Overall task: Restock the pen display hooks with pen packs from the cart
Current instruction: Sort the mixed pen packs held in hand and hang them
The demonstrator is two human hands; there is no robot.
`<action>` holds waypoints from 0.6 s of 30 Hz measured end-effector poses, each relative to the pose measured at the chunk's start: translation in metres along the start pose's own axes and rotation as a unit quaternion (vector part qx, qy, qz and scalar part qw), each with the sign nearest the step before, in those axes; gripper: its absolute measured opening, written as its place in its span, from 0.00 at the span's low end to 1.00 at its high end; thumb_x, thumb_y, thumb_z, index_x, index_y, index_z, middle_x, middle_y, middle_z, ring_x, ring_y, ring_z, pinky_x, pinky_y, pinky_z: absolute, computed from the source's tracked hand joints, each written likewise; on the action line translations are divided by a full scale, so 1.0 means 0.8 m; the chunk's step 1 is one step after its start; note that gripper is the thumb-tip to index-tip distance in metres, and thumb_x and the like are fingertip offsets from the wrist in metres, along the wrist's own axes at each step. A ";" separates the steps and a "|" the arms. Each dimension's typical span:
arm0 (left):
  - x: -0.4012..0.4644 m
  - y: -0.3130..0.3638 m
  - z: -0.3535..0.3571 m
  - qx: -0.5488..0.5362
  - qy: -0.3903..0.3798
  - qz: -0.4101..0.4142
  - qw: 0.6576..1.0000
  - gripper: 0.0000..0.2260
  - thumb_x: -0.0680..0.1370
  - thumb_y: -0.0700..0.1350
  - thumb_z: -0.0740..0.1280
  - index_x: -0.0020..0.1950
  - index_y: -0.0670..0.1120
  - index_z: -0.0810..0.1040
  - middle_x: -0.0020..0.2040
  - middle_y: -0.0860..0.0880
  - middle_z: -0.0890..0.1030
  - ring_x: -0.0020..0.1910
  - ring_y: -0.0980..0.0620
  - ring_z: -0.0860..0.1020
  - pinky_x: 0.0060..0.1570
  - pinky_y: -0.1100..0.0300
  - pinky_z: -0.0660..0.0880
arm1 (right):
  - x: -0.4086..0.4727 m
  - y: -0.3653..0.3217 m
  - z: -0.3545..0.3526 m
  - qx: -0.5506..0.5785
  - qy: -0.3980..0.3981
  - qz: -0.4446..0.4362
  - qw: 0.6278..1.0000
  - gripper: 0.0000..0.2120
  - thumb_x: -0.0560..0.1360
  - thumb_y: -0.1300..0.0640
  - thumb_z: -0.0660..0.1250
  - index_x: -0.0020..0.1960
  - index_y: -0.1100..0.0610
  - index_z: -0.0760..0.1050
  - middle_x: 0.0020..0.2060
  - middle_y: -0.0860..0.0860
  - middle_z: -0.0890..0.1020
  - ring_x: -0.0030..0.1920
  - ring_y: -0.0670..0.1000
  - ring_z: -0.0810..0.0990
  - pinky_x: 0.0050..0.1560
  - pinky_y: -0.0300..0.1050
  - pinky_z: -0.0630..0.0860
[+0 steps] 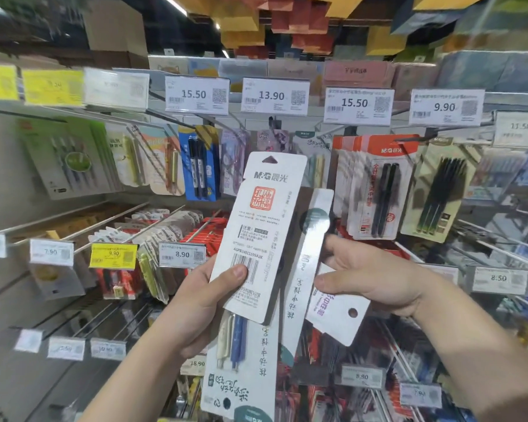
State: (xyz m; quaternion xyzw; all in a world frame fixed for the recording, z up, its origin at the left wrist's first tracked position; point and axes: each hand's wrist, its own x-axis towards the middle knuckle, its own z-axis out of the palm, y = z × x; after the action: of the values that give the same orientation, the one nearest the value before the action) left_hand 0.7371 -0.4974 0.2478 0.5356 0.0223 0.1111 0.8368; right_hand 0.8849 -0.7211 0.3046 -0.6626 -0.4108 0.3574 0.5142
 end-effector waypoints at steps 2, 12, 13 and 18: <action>-0.001 0.002 -0.002 0.012 0.004 0.008 1.000 0.34 0.58 0.52 0.87 0.60 0.41 0.84 0.57 0.35 0.85 0.47 0.42 0.87 0.43 0.51 0.84 | 0.001 -0.011 0.004 -0.029 0.001 -0.016 0.999 0.36 0.75 0.63 0.70 0.76 0.41 0.61 0.67 0.45 0.81 0.67 0.50 0.80 0.63 0.53 0.79; 0.000 0.001 -0.016 -0.039 0.055 0.045 0.997 0.26 0.66 0.49 0.81 0.61 0.41 0.82 0.51 0.37 0.87 0.41 0.43 0.87 0.42 0.47 0.86 | -0.007 -0.024 -0.002 0.090 0.126 -0.007 0.988 0.16 0.69 0.64 0.74 0.57 0.62 0.82 0.53 0.64 0.86 0.47 0.59 0.87 0.47 0.55 0.84; 0.001 -0.001 -0.015 -0.045 0.063 0.042 0.996 0.25 0.68 0.48 0.78 0.62 0.40 0.81 0.51 0.37 0.86 0.41 0.43 0.87 0.43 0.46 0.85 | -0.005 -0.020 -0.003 0.124 0.129 -0.008 0.984 0.15 0.72 0.65 0.74 0.58 0.63 0.82 0.54 0.65 0.85 0.50 0.61 0.87 0.52 0.59 0.83; 0.005 -0.002 -0.017 -0.097 0.080 0.035 0.991 0.38 0.54 0.53 0.88 0.60 0.40 0.84 0.51 0.35 0.86 0.41 0.40 0.87 0.40 0.44 0.85 | -0.010 -0.012 -0.006 0.228 0.007 -0.072 0.971 0.23 0.75 0.74 0.58 0.68 0.66 0.75 0.65 0.68 0.79 0.63 0.68 0.81 0.58 0.67 0.81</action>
State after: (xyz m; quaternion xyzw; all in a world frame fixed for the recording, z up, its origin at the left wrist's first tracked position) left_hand 0.7390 -0.4853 0.2409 0.4419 0.0595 0.1849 0.8758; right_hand 0.8841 -0.7287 0.3155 -0.4993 -0.3612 0.3992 0.6788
